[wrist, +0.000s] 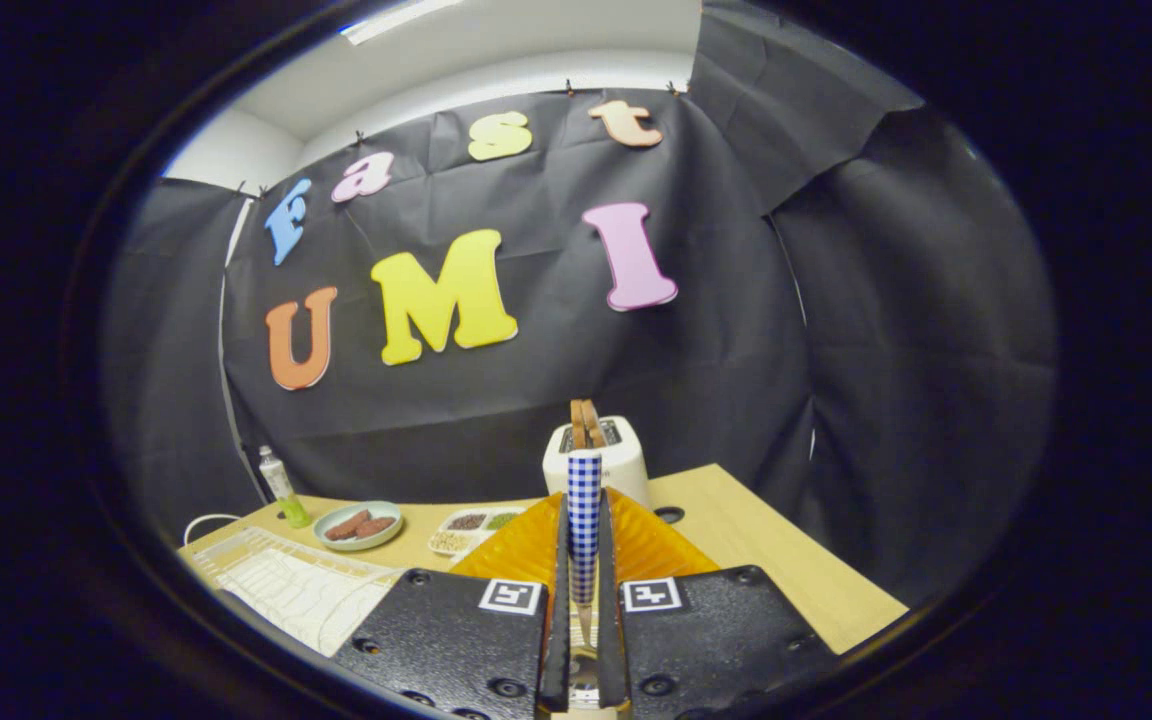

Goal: Take the plate from the dish rack, then take the spoon from the basket and place it into the plate.

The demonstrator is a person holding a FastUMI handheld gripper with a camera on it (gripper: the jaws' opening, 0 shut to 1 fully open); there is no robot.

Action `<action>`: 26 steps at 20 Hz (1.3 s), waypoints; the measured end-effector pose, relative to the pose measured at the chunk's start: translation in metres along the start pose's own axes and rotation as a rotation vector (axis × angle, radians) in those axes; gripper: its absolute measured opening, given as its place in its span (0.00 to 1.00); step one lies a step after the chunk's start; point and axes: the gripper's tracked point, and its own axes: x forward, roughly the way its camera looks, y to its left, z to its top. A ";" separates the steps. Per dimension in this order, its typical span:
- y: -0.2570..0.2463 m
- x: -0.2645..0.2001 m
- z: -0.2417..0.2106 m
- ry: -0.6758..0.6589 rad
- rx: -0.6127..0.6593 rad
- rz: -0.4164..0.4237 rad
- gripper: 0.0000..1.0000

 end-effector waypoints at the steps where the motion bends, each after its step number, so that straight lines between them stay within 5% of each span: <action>1: 0.004 -0.008 0.013 -0.021 -0.005 -0.005 0.16; 8: 0.043 -0.088 0.090 -0.163 -0.054 -0.013 0.16; 12: 0.079 -0.138 0.091 -0.211 -0.105 -0.016 0.16; 26: 0.253 -0.252 -0.061 -0.187 -0.201 0.222 0.16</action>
